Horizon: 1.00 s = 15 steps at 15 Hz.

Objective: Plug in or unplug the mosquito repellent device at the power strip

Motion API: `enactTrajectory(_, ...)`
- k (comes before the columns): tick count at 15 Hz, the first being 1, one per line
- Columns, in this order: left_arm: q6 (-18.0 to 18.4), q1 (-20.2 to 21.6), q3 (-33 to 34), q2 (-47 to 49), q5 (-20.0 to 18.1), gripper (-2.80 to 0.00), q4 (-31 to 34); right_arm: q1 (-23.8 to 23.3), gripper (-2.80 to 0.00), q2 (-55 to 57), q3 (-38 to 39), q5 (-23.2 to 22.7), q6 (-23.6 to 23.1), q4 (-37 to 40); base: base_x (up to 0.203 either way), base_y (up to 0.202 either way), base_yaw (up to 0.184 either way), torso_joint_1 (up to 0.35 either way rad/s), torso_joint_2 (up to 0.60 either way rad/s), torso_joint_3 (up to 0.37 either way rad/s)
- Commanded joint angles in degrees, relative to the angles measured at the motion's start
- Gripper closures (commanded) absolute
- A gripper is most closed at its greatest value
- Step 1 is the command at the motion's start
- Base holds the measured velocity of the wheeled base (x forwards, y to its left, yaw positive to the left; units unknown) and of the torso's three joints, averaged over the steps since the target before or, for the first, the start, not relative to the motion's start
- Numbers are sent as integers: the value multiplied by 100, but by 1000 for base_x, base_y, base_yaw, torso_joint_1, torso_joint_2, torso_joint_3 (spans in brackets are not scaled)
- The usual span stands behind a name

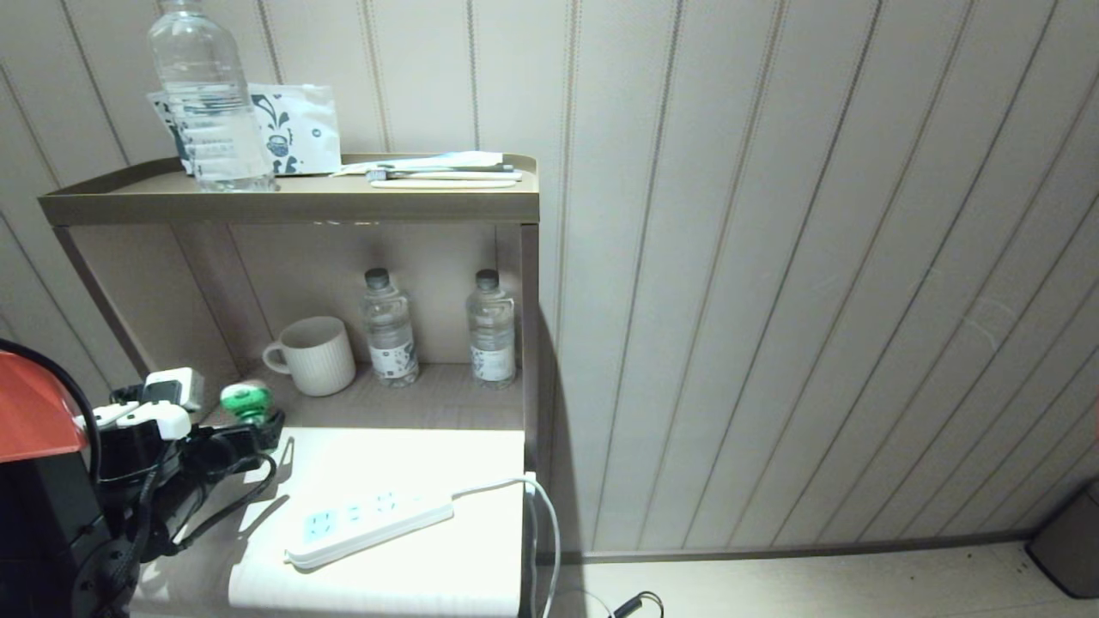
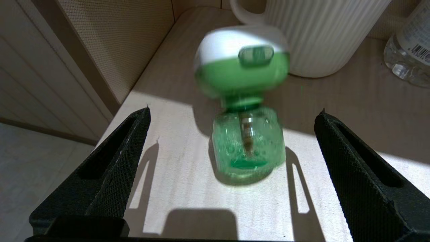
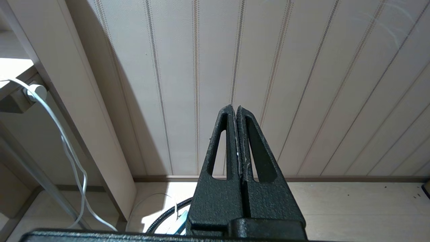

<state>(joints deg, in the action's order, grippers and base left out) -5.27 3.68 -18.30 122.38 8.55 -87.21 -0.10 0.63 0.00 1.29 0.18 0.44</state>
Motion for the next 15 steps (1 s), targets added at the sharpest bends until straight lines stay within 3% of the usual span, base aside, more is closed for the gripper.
enactTrajectory(1,-9,1,2,-48,7,-280,-274,1,0,-2,0,3,-1,0,0,0,0,0,0,0)
enactTrajectory(5,-12,3,-23,-355,-10,-280,-232,1,0,-2,0,3,-1,0,0,0,0,0,0,0)
enactTrajectory(7,17,12,-297,-735,-13,-280,165,1,0,3,0,3,-1,0,0,0,0,0,0,0)
enactTrajectory(9,12,46,-818,-929,77,-280,1115,1,0,-2,0,-5,-1,0,0,0,0,0,0,0)
enactTrajectory(12,8,47,-1481,-941,646,-280,2441,1,0,-2,0,3,-1,0,0,0,0,0,0,0)
enactTrajectory(15,12,-104,-2202,-971,731,-280,4018,1,0,-2,0,3,-1,0,0,0,0,0,0,0)
